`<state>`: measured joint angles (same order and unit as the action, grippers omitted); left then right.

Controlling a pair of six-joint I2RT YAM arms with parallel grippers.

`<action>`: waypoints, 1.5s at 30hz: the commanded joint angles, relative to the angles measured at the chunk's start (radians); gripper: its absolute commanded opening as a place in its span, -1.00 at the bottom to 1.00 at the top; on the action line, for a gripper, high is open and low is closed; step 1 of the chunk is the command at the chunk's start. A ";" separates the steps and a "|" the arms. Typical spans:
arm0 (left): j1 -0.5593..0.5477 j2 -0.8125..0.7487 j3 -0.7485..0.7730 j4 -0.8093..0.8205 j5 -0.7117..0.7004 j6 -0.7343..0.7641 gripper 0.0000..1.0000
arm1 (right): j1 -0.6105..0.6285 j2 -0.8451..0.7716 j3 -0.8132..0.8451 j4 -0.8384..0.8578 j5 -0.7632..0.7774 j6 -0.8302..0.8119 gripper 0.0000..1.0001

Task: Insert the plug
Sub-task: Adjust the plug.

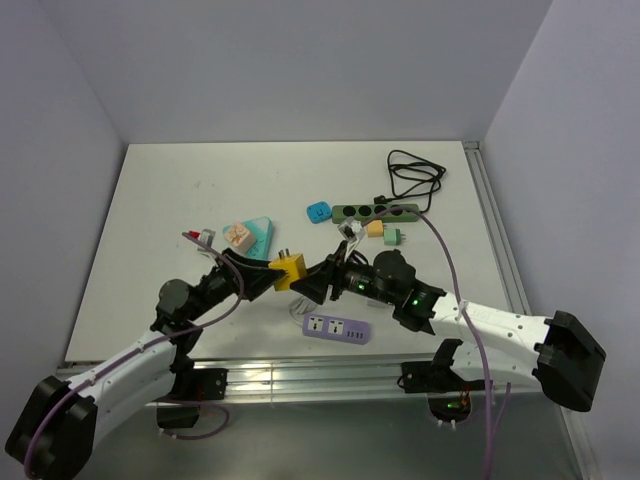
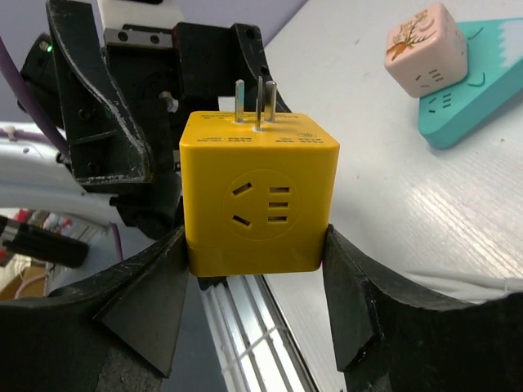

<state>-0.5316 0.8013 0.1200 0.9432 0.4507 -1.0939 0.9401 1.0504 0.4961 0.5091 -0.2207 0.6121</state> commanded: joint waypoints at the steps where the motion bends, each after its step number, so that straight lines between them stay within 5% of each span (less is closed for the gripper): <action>1: 0.024 0.004 0.035 0.046 0.124 0.068 0.84 | -0.020 -0.073 0.067 -0.095 -0.089 -0.054 -1.00; 11: 0.035 0.194 0.012 0.385 0.267 -0.026 0.77 | -0.086 -0.086 0.073 -0.124 -0.272 -0.028 -1.00; 17: 0.035 0.273 0.020 0.440 0.307 -0.038 0.72 | -0.087 -0.073 0.075 -0.109 -0.275 -0.031 -1.00; 24: 0.035 0.207 0.030 0.352 0.312 -0.001 0.06 | -0.095 -0.041 0.094 -0.113 -0.282 -0.029 -1.00; 31: 0.033 0.151 0.024 0.266 0.283 0.045 -0.99 | -0.100 -0.023 0.098 -0.087 -0.261 -0.028 -0.78; 35: 0.033 0.138 0.012 0.269 0.263 0.051 -0.99 | -0.101 -0.012 0.102 -0.081 -0.258 -0.025 -0.74; 38: 0.035 0.122 0.003 0.261 0.228 0.045 -0.99 | -0.103 -0.007 0.104 -0.078 -0.246 -0.023 -0.52; 39: 0.033 0.115 -0.006 0.264 0.212 0.042 -0.99 | -0.107 -0.009 0.095 -0.064 -0.243 -0.020 0.01; 41: 0.035 0.090 -0.029 0.267 0.157 0.029 -0.99 | -0.109 -0.015 0.078 -0.041 -0.224 -0.006 0.36; 45: 0.035 -0.014 -0.069 0.244 0.047 0.008 -0.99 | -0.110 -0.038 0.024 0.049 -0.195 0.012 0.71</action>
<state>-0.4942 0.8520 0.0727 1.1530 0.6033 -1.0763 0.8413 1.0344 0.5396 0.4446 -0.4702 0.6071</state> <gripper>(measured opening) 0.667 0.840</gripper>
